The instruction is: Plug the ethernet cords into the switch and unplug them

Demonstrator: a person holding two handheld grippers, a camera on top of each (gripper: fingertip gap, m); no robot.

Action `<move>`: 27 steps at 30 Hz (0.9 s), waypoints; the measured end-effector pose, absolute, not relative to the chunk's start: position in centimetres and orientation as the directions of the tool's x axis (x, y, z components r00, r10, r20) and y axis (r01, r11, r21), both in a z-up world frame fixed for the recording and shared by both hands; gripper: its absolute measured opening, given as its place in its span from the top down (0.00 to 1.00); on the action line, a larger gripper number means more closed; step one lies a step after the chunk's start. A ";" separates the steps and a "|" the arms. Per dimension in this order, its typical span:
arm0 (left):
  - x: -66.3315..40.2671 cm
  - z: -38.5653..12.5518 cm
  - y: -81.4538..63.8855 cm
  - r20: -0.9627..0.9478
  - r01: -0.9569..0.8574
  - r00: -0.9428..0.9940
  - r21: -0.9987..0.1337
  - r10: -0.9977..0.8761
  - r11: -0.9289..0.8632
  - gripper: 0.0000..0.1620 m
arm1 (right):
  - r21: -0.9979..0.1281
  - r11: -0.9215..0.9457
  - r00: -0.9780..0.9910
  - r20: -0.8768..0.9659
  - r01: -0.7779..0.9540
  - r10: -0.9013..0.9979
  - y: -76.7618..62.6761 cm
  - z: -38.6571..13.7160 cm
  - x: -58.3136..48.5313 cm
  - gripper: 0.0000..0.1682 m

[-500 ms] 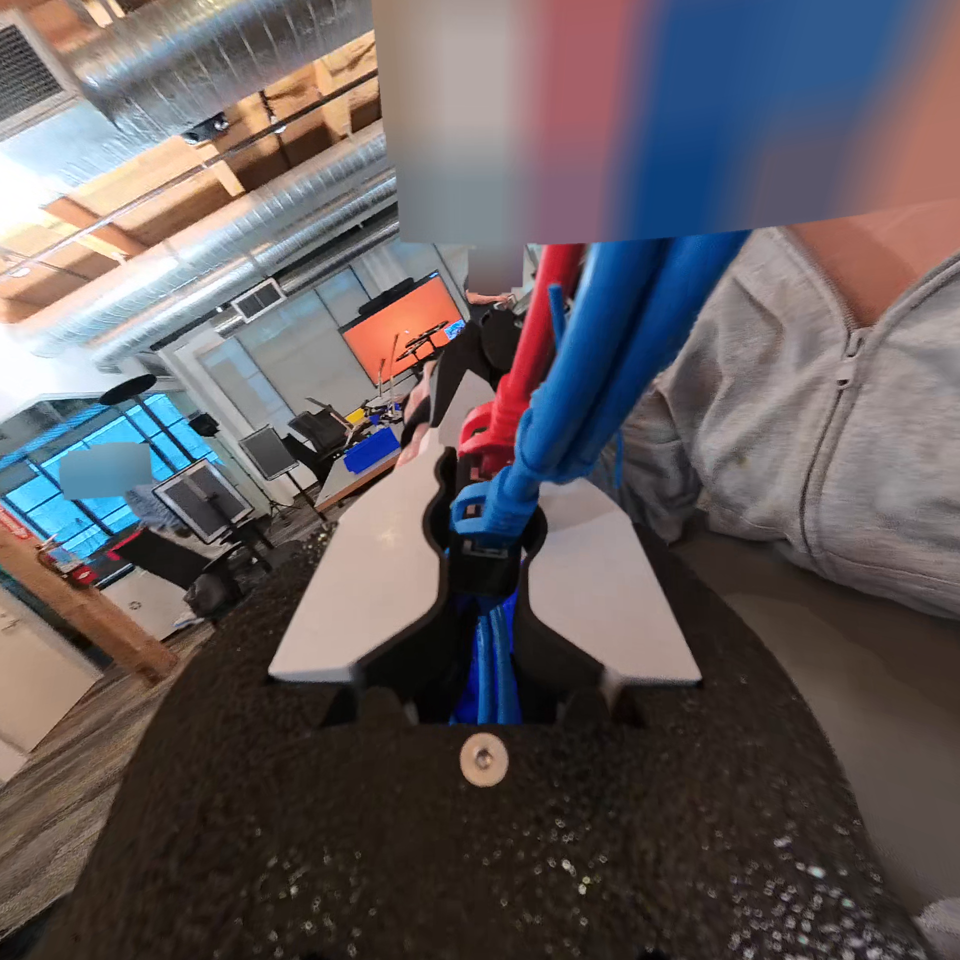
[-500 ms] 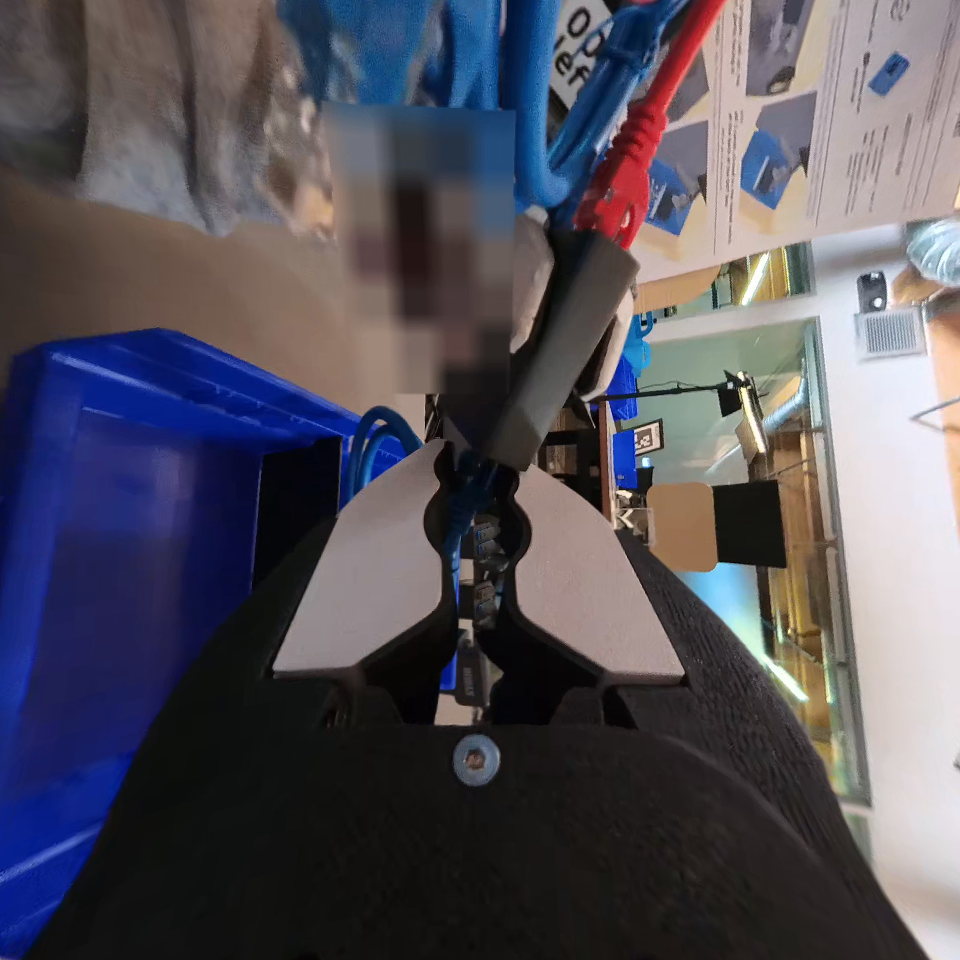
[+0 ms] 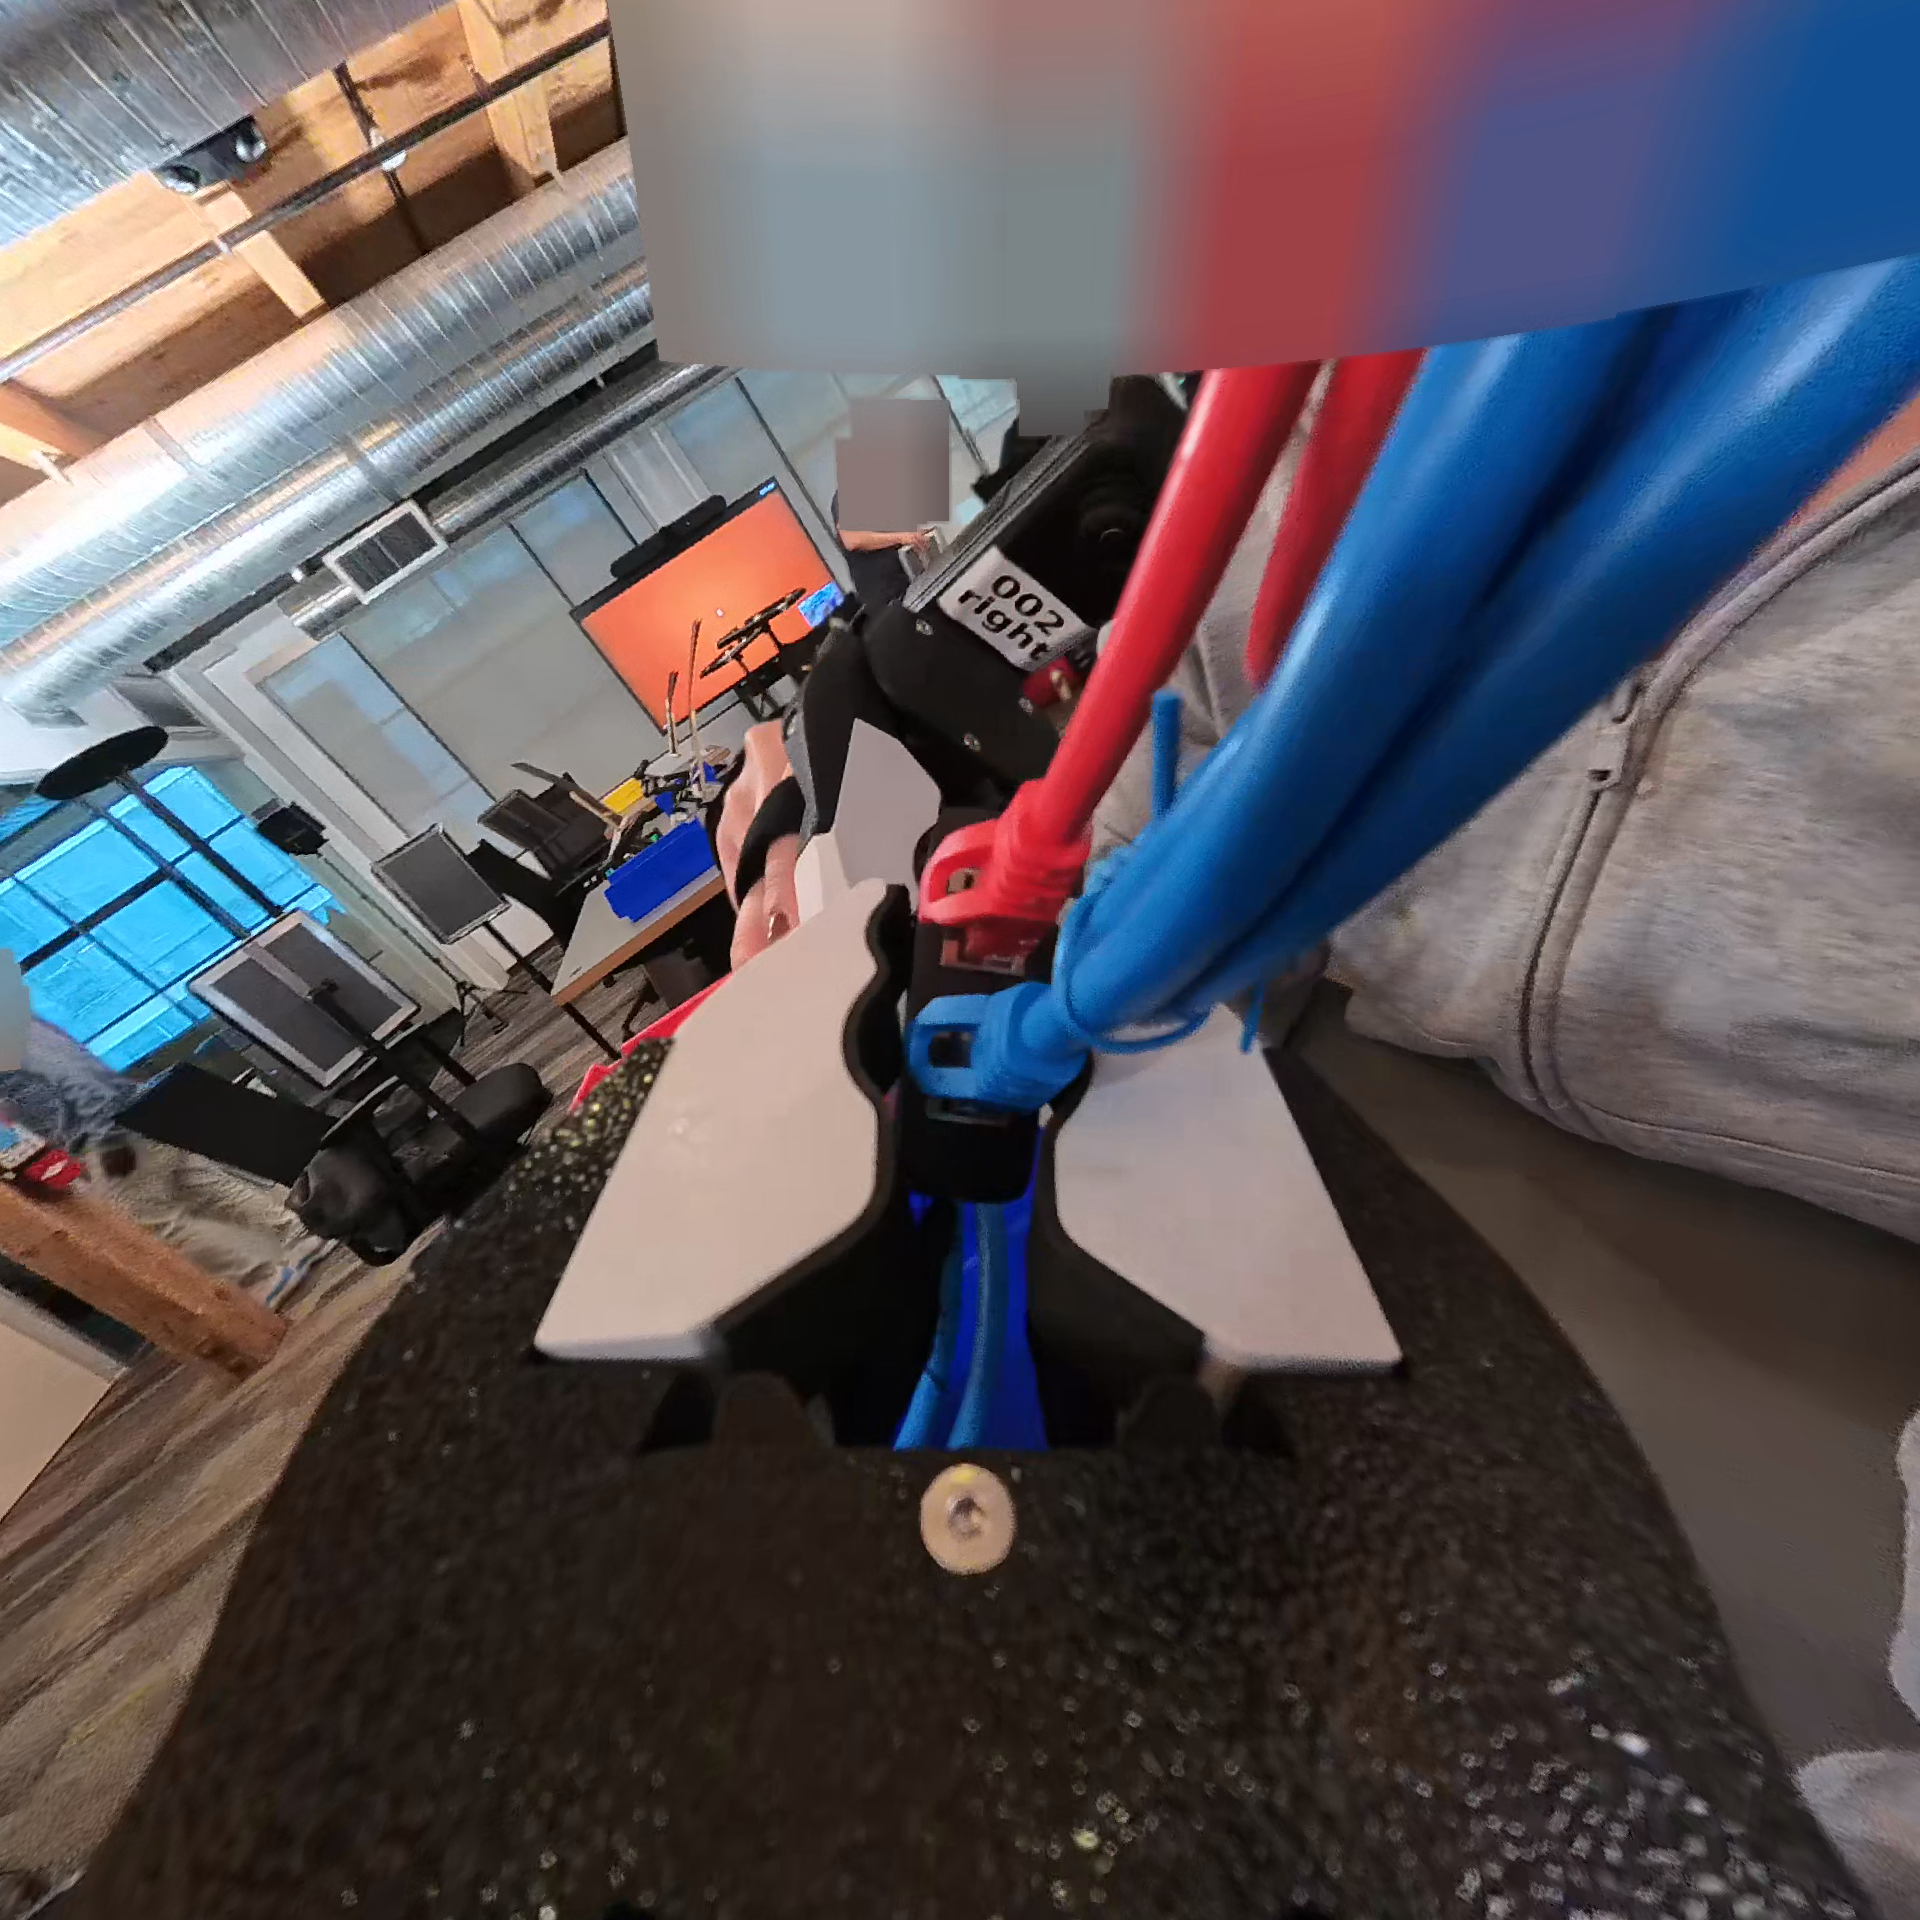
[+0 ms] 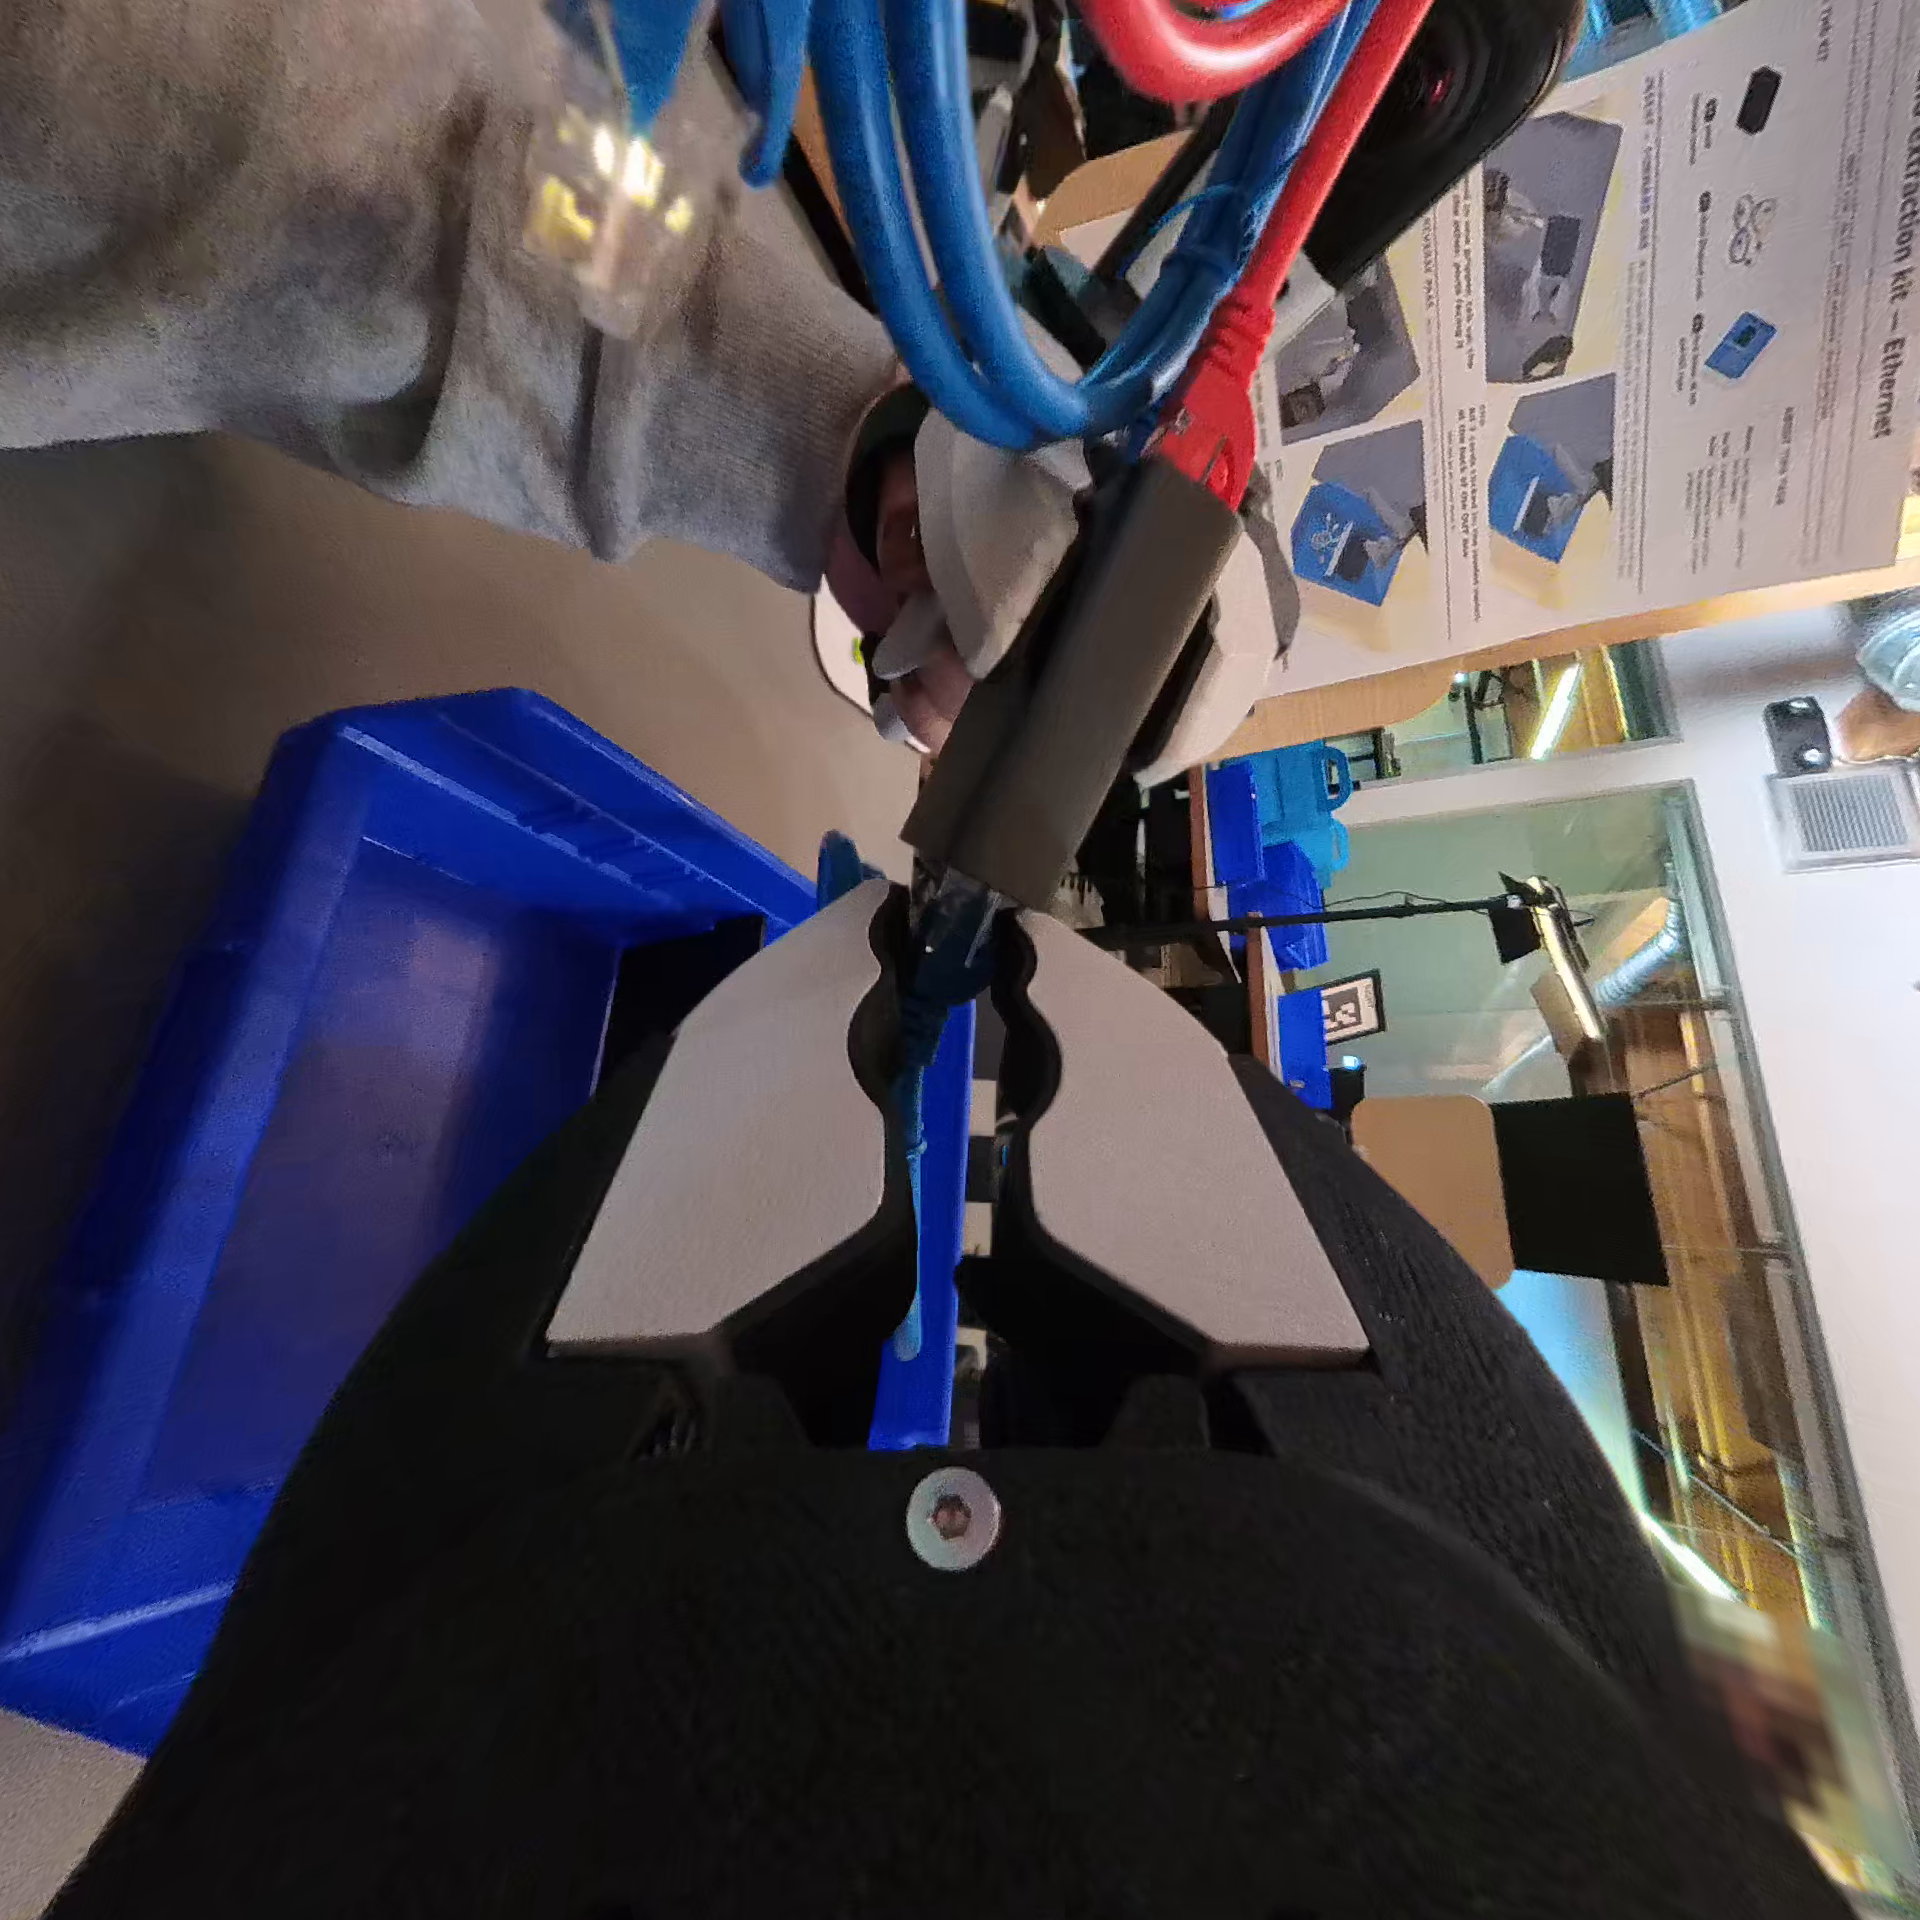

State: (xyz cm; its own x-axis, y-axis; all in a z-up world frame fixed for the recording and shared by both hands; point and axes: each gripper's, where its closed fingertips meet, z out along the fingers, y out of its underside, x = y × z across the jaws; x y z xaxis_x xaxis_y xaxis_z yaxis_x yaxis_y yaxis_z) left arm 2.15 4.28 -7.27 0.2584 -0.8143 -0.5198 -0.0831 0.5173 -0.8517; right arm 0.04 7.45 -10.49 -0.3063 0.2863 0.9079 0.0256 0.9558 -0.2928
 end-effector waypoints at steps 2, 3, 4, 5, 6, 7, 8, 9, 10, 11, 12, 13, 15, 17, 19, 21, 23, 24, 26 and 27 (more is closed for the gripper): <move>2.2 -7.2 5.0 -0.530 -0.118 0.298 -0.845 -0.794 0.521 0.87 | -0.305 0.951 -0.293 0.906 0.046 0.305 8.2 -10.4 -0.1 0.92; 2.2 -6.8 5.3 -0.550 -0.127 0.329 -0.831 -0.767 0.542 0.87 | -0.336 0.940 -0.279 0.899 0.054 0.338 8.5 -10.1 -0.2 0.91; 2.3 -6.6 5.4 -0.571 -0.127 0.343 -0.815 -0.746 0.565 0.87 | -0.374 0.926 -0.281 0.885 0.050 0.372 8.6 -9.9 -0.1 0.91; 2.4 -6.2 5.5 -0.579 -0.111 0.363 -0.805 -0.730 0.583 0.87 | -0.410 0.911 -0.278 0.870 0.050 0.407 8.7 -9.6 0.0 0.92; 2.4 -5.7 5.7 -0.585 -0.089 0.391 -0.792 -0.710 0.604 0.87 | -0.440 0.897 -0.261 0.861 0.048 0.437 8.8 -9.1 0.0 0.91; 2.5 -5.2 5.7 -0.590 -0.065 0.413 -0.779 -0.694 0.623 0.86 | -0.471 0.881 -0.249 0.850 0.035 0.464 8.8 -8.6 0.1 0.92; 2.6 -4.9 5.7 -0.584 -0.040 0.427 -0.775 -0.690 0.631 0.85 | -0.502 0.864 -0.239 0.837 0.024 0.493 8.8 -8.2 0.1 0.92; 2.8 -4.7 5.8 -0.571 -0.024 0.437 -0.779 -0.695 0.626 0.83 | -0.523 0.852 -0.226 0.828 0.018 0.513 8.9 -7.8 0.1 0.92; 3.0 -4.7 6.0 -0.561 -0.024 0.441 -0.788 -0.701 0.616 0.80 | -0.533 0.846 -0.217 0.824 0.015 0.523 9.0 -7.6 0.0 0.92; 3.3 -4.9 6.3 -0.563 -0.043 0.442 -0.791 -0.698 0.611 0.76 | -0.537 0.843 -0.216 0.821 0.018 0.528 9.0 -7.6 -0.1 0.92; 3.5 -5.1 6.5 -0.573 -0.060 0.446 -0.786 -0.687 0.616 0.75 | -0.533 0.845 -0.212 0.824 0.025 0.526 9.2 -7.7 -0.2 0.92; 3.5 -5.1 6.6 -0.593 -0.074 0.450 -0.770 -0.668 0.634 0.77 | -0.524 0.852 -0.205 0.831 0.029 0.518 9.3 -7.8 -0.3 0.92; 3.4 -5.0 6.4 -0.639 -0.105 0.449 -0.732 -0.625 0.673 0.81 | -0.544 0.839 -0.227 0.813 0.034 0.536 9.2 -8.1 -0.4 0.92; 3.3 -4.7 6.2 -0.621 -0.085 0.447 -0.746 -0.644 0.660 0.84 | -0.593 0.805 -0.250 0.775 0.034 0.581 8.9 -8.2 -0.5 0.91; 3.0 -4.9 6.5 -0.618 -0.098 0.459 -0.749 -0.638 0.655 0.86 | -0.595 0.802 -0.222 0.775 0.056 0.591 9.3 -8.2 -0.7 0.85; 2.8 -5.5 7.0 -0.613 -0.124 0.456 -0.761 -0.645 0.637 0.86 | -0.575 0.810 -0.193 0.787 0.116 0.586 10.1 -8.5 -1.0 0.77; 2.9 -6.0 7.5 -0.616 -0.144 0.454 -0.764 -0.644 0.629 0.86 | -0.555 0.818 -0.178 0.798 0.154 0.575 10.5 -8.8 -1.2 0.72; 3.0 -6.2 7.6 -0.618 -0.145 0.446 -0.764 -0.647 0.629 0.86 | -0.549 0.818 -0.185 0.798 0.171 0.574 10.6 -9.1 -1.3 0.71; 3.4 -6.2 7.4 -0.611 -0.108 0.429 -0.766 -0.665 0.634 0.86 | -0.543 0.821 -0.222 0.791 0.176 0.571 10.1 -9.8 -1.3 0.71; 3.4 -6.0 7.3 -0.604 -0.078 0.426 -0.767 -0.674 0.637 0.86 | -0.542 0.822 -0.252 0.782 0.174 0.570 9.8 -10.2 -1.2 0.69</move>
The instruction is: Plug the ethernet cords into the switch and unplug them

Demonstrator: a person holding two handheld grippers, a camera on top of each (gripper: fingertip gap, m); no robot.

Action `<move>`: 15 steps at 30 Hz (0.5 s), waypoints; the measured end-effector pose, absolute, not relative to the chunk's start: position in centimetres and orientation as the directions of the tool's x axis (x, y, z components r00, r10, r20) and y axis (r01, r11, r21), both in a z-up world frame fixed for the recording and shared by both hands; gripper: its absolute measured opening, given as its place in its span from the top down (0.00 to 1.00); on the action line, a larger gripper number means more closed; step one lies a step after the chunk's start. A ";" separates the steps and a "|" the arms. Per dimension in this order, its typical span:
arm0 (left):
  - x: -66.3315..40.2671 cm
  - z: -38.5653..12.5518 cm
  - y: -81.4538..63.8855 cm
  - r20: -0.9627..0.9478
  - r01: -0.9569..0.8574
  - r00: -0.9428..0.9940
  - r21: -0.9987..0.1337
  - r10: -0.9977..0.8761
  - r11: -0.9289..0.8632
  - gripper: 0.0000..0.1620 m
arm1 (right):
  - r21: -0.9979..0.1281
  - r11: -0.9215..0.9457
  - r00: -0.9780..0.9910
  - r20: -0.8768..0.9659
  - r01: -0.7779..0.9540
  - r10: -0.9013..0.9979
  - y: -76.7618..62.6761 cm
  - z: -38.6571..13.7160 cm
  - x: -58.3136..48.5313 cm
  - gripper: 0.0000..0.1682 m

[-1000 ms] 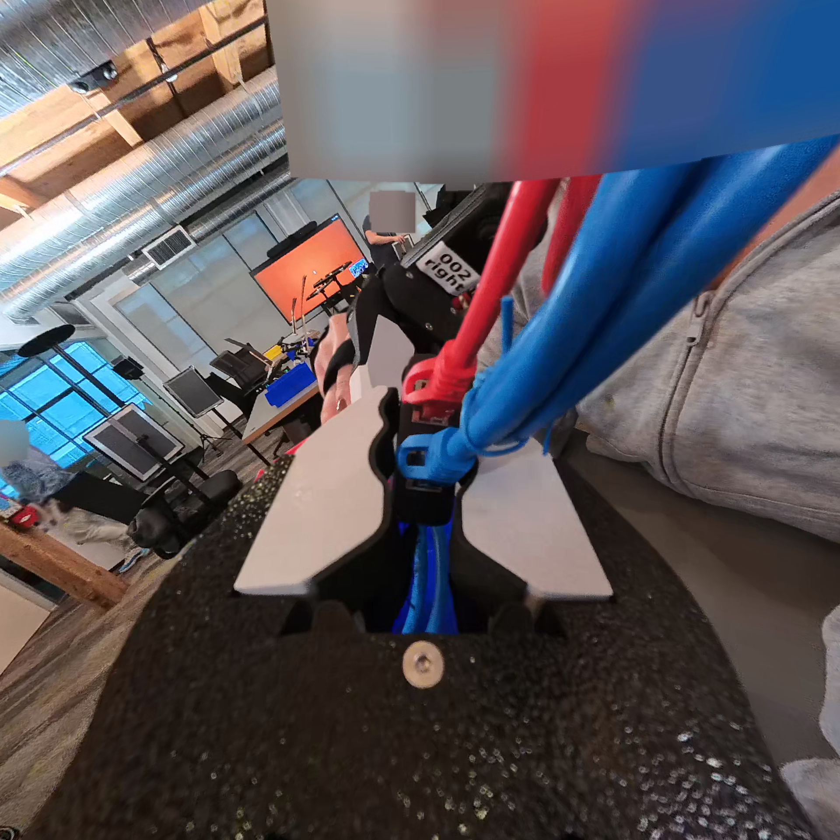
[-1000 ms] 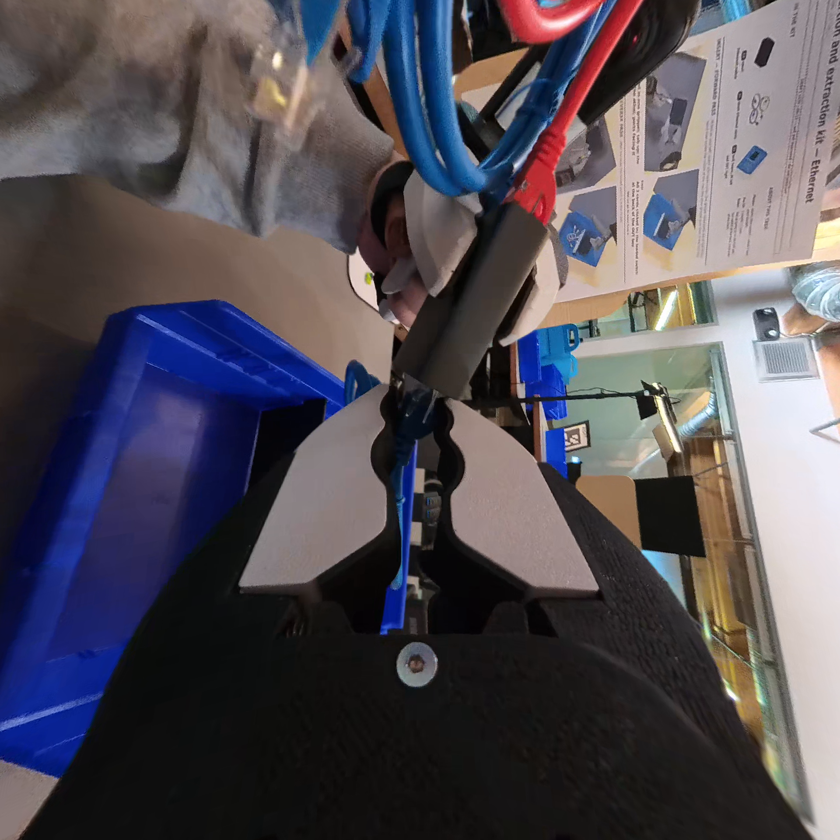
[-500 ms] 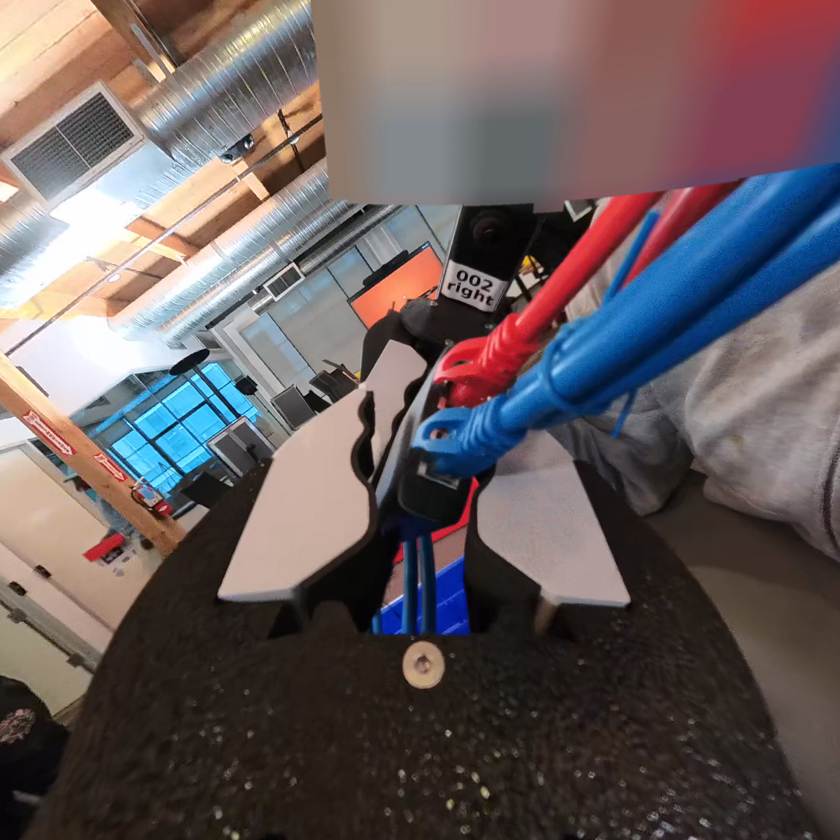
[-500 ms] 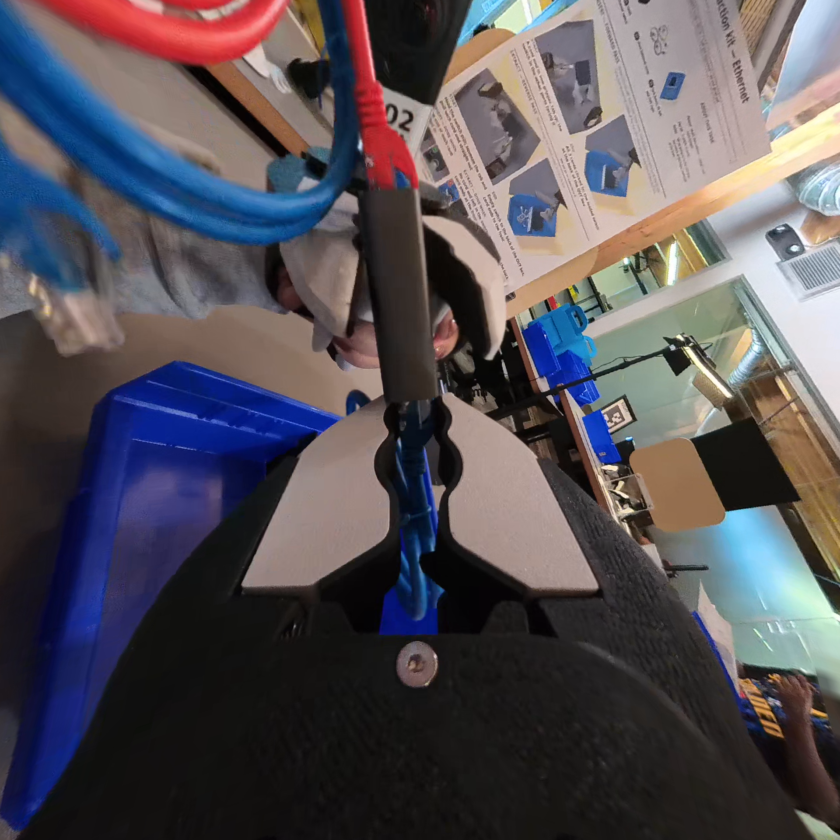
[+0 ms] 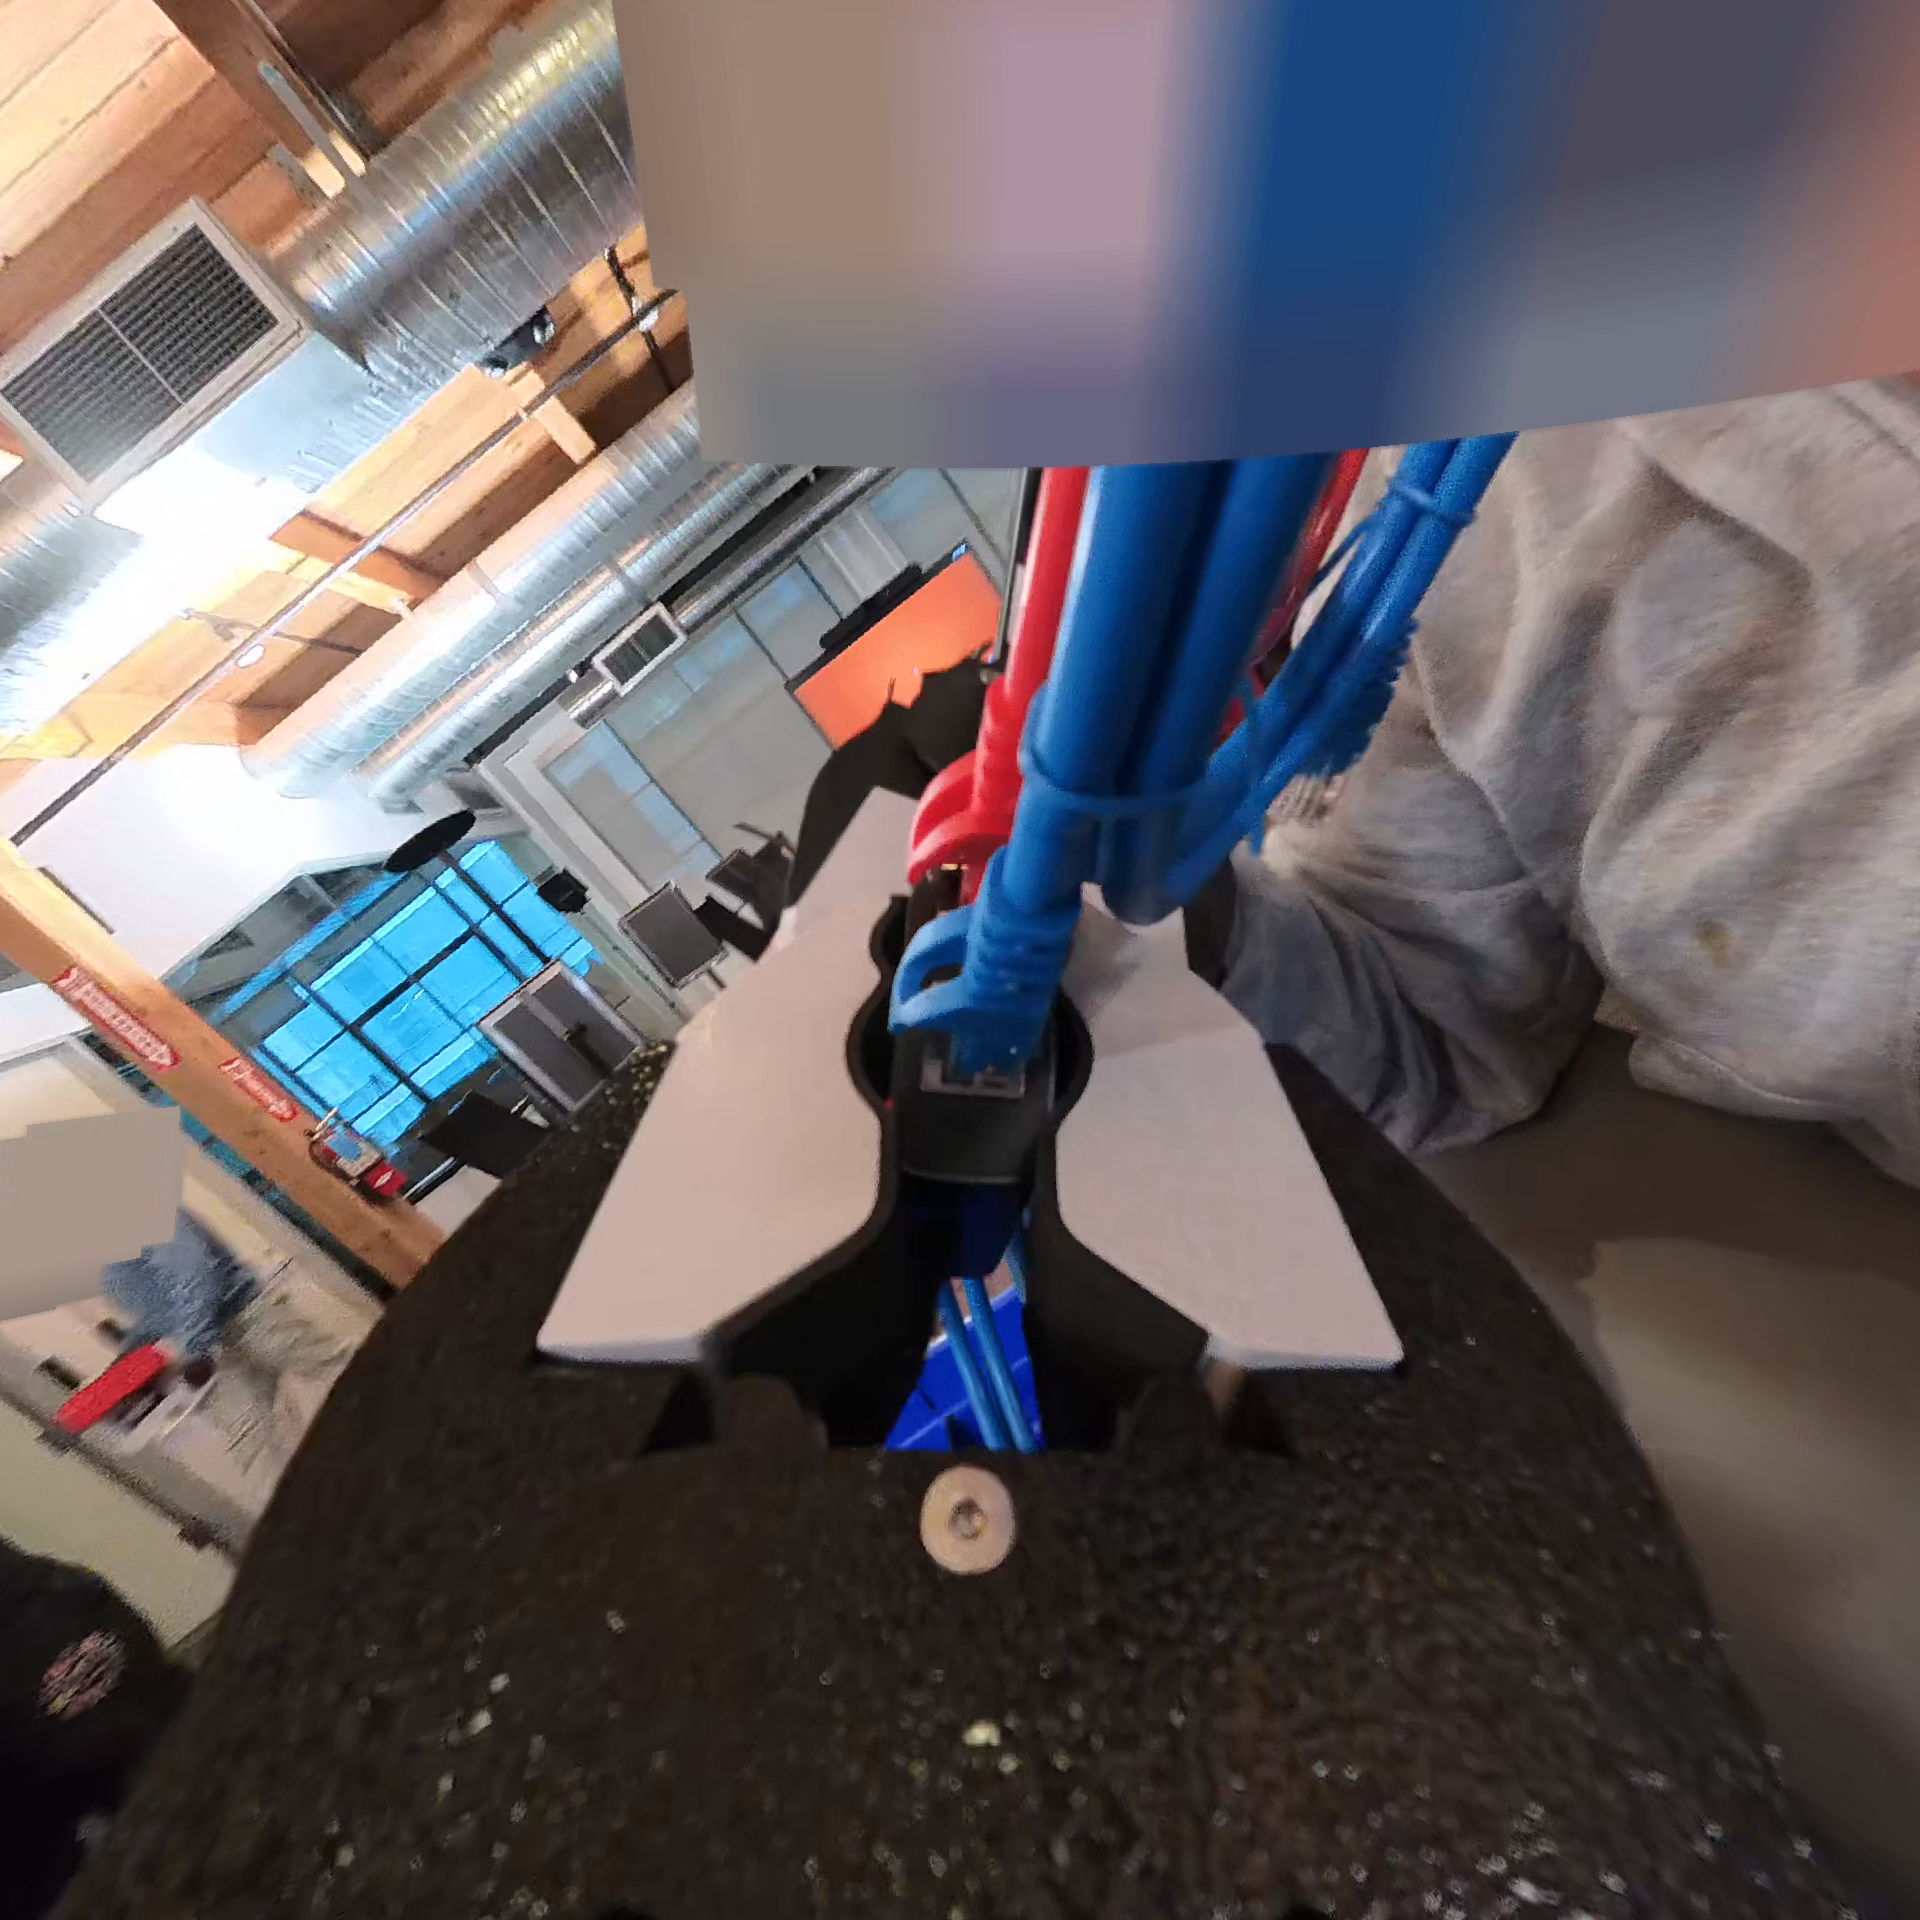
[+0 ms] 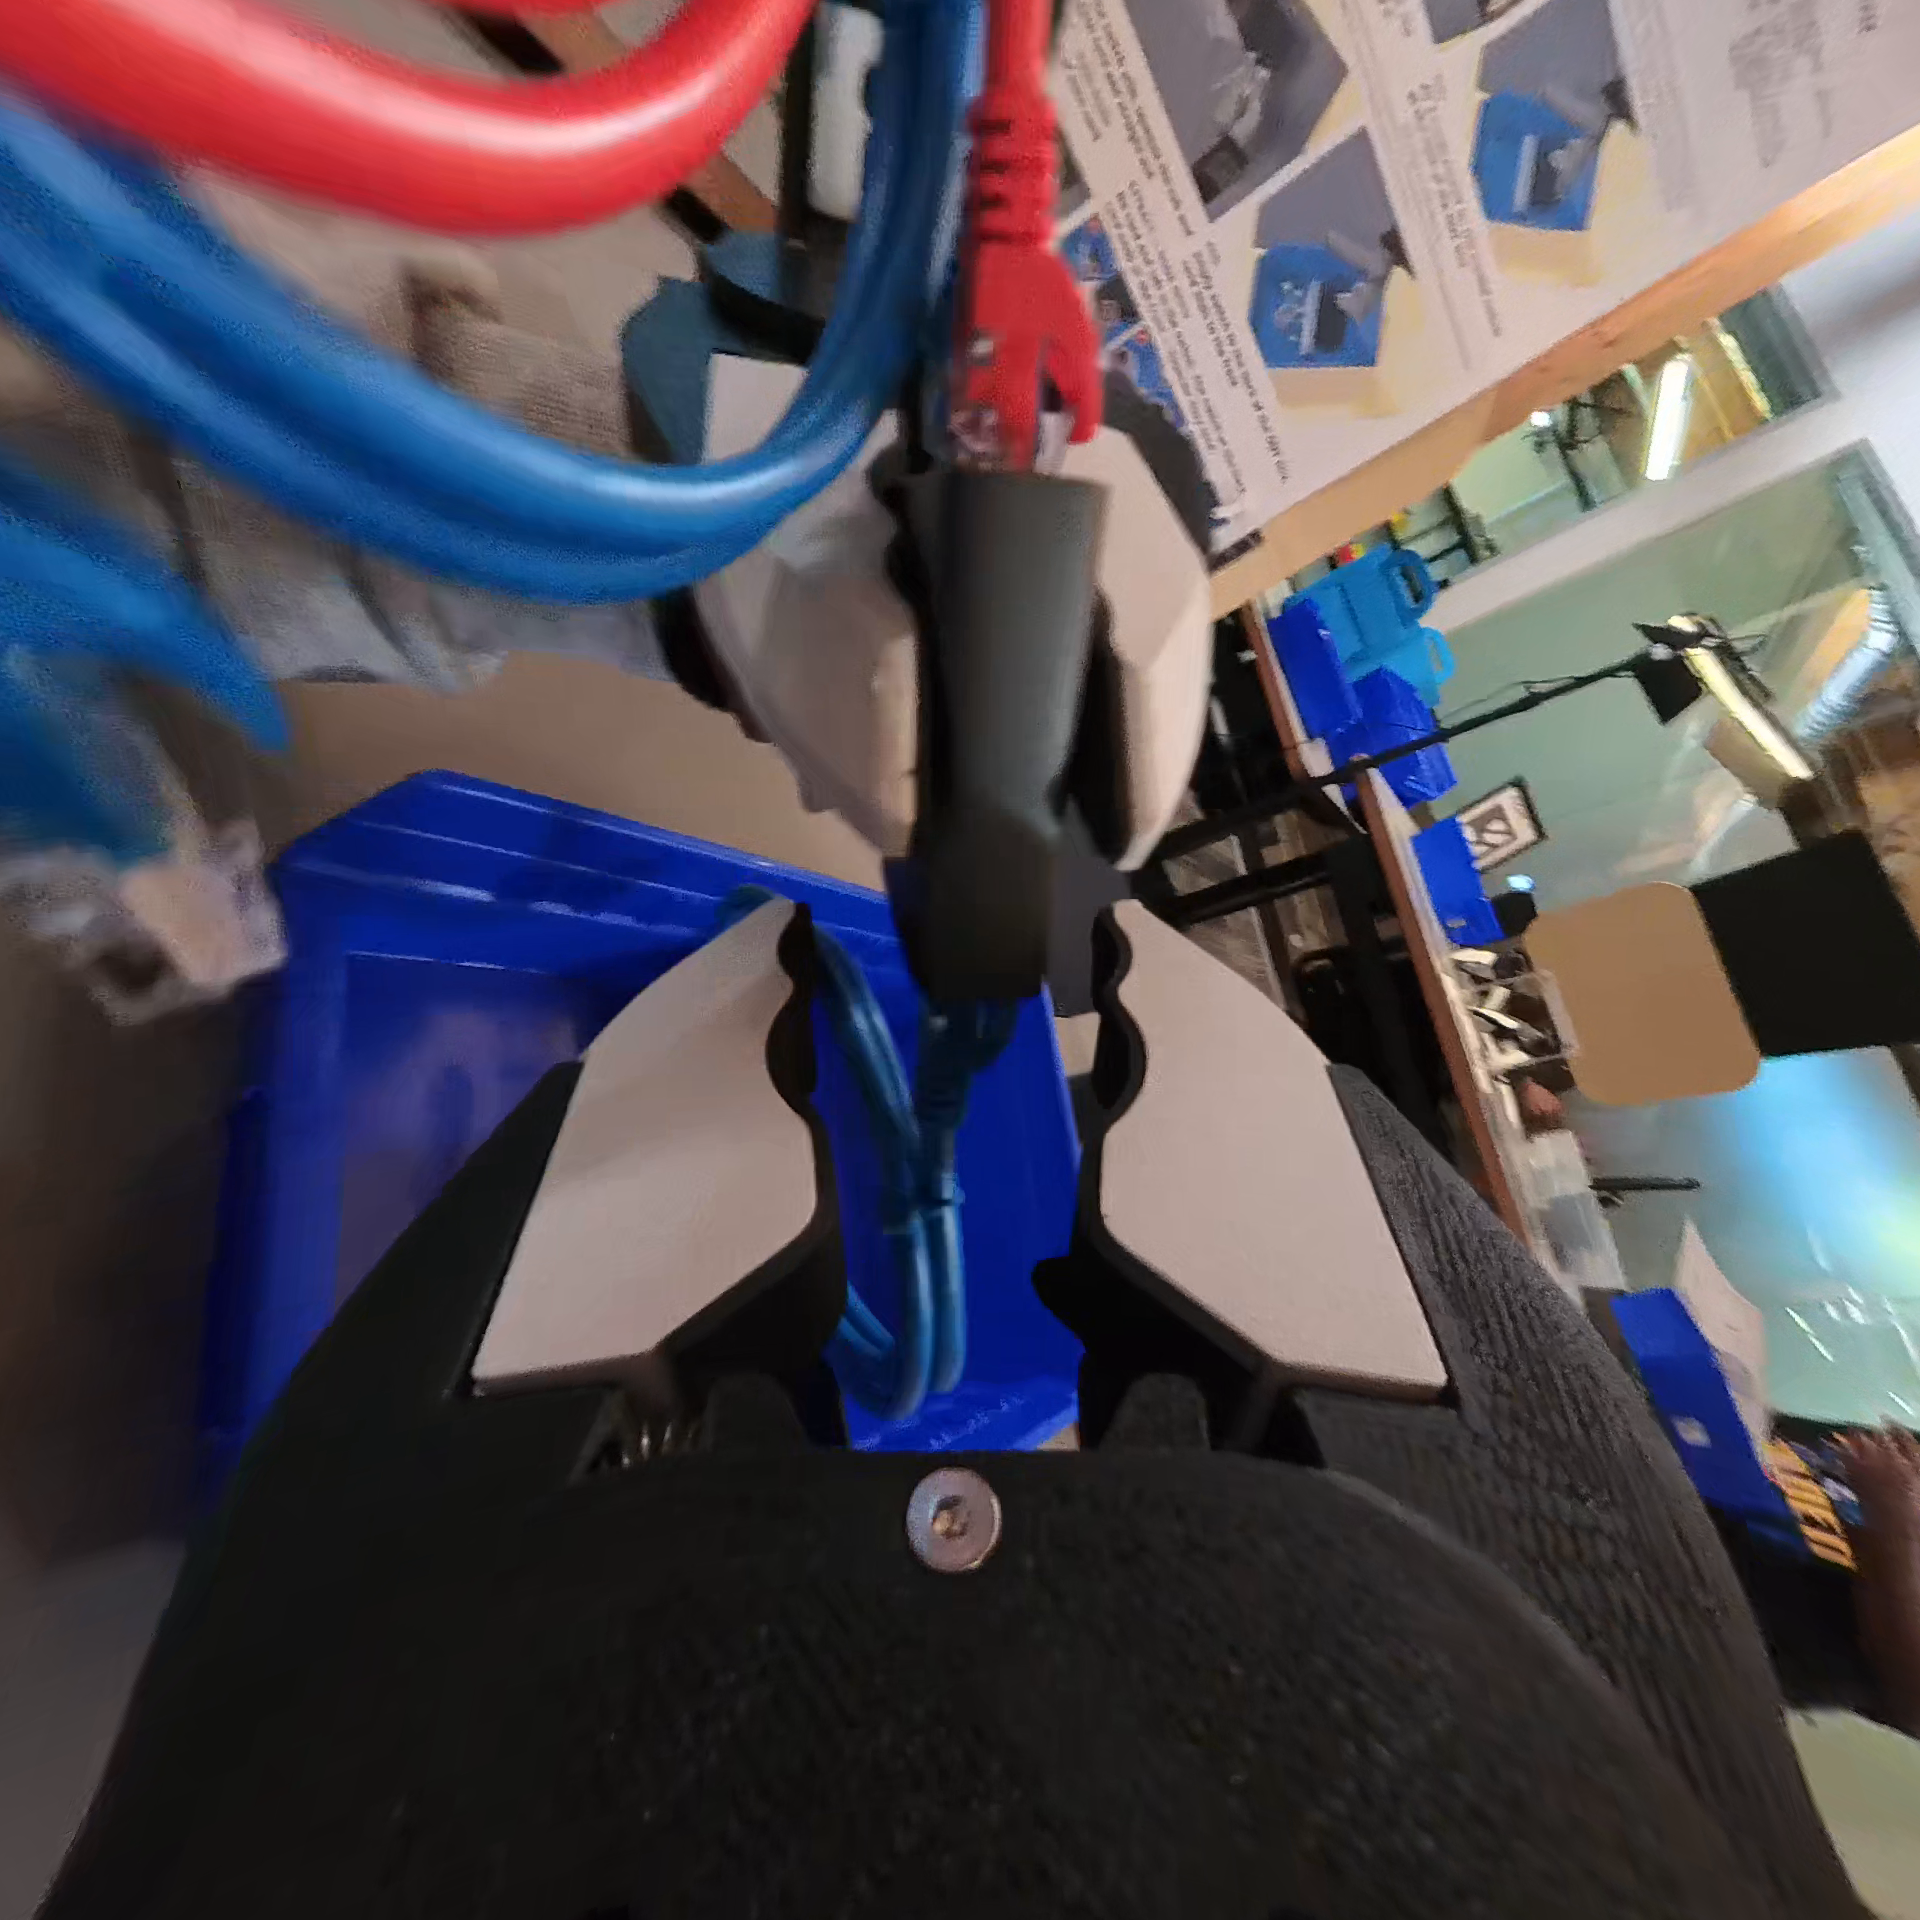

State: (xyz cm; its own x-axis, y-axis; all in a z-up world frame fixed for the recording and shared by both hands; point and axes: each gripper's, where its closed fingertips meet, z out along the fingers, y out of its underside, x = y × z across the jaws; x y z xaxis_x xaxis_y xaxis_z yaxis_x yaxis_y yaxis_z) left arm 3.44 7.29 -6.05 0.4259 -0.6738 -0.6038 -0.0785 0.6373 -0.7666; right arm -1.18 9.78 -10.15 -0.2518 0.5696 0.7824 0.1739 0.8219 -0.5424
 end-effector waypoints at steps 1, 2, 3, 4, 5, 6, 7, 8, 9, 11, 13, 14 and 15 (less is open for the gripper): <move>3.4 -5.8 7.0 -0.594 -0.038 0.424 -0.766 -0.684 0.642 0.86 | -0.542 0.821 -0.288 0.769 0.181 0.571 9.5 -10.7 -1.0 0.67; 3.2 -5.5 6.7 -0.581 0.005 0.419 -0.767 -0.698 0.642 0.86 | -0.544 0.817 -0.313 0.755 0.193 0.576 9.4 -11.1 -0.9 0.64; 2.9 -5.3 6.5 -0.570 0.036 0.418 -0.768 -0.708 0.640 0.86 | -0.556 0.809 -0.323 0.743 0.192 0.587 9.3 -11.2 -0.9 0.64; 2.7 -5.1 6.4 -0.564 0.053 0.420 -0.767 -0.711 0.640 0.86 | -0.581 0.795 -0.313 0.733 0.173 0.604 9.2 -10.8 -1.1 0.64; 2.5 -5.0 6.4 -0.560 0.059 0.426 -0.766 -0.710 0.640 0.86 | -0.622 0.769 -0.287 0.717 0.149 0.636 9.1 -10.1 -1.4 0.68; 2.3 -5.1 6.5 -0.558 0.055 0.433 -0.768 -0.708 0.638 0.86 | -0.663 0.738 -0.283 0.690 0.123 0.667 8.9 -9.5 -1.4 0.70; 2.2 -5.2 6.7 -0.555 0.049 0.437 -0.771 -0.708 0.635 0.86 | -0.701 0.707 -0.298 0.657 0.097 0.693 8.7 -9.0 -1.3 0.71; 2.0 -5.3 6.8 -0.552 0.043 0.443 -0.774 -0.707 0.631 0.86 | -0.735 0.674 -0.322 0.621 0.076 0.714 8.4 -8.7 -1.0 0.72; 1.9 -5.3 6.9 -0.549 0.040 0.447 -0.776 -0.706 0.629 0.86 | -0.763 0.643 -0.341 0.590 0.062 0.732 8.2 -8.4 -0.8 0.73; 1.8 -5.3 6.9 -0.542 0.051 0.443 -0.780 -0.714 0.624 0.86 | -0.785 0.616 -0.313 0.572 0.057 0.758 8.7 -7.8 -0.8 0.77; 1.9 -5.4 6.9 -0.536 0.057 0.438 -0.785 -0.722 0.617 0.86 | -0.785 0.616 -0.302 0.572 0.067 0.762 9.1 -7.9 -1.0 0.78; 1.9 -5.4 7.0 -0.534 0.058 0.436 -0.787 -0.724 0.615 0.86 | -0.791 0.608 -0.313 0.561 0.071 0.766 8.9 -8.1 -1.2 0.79; 1.9 -5.5 7.0 -0.534 0.055 0.435 -0.788 -0.725 0.613 0.86 | -0.795 0.603 -0.321 0.553 0.073 0.769 8.8 -8.3 -1.3 0.80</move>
State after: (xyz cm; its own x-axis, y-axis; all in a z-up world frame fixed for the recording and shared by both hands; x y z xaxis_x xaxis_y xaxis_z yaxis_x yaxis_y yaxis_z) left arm 1.95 7.00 -5.50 0.4353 -0.7249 -0.5339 0.0547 0.6132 -0.7880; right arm -1.31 8.81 -8.29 -0.3211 0.7685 0.5534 0.0732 0.6028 -0.7946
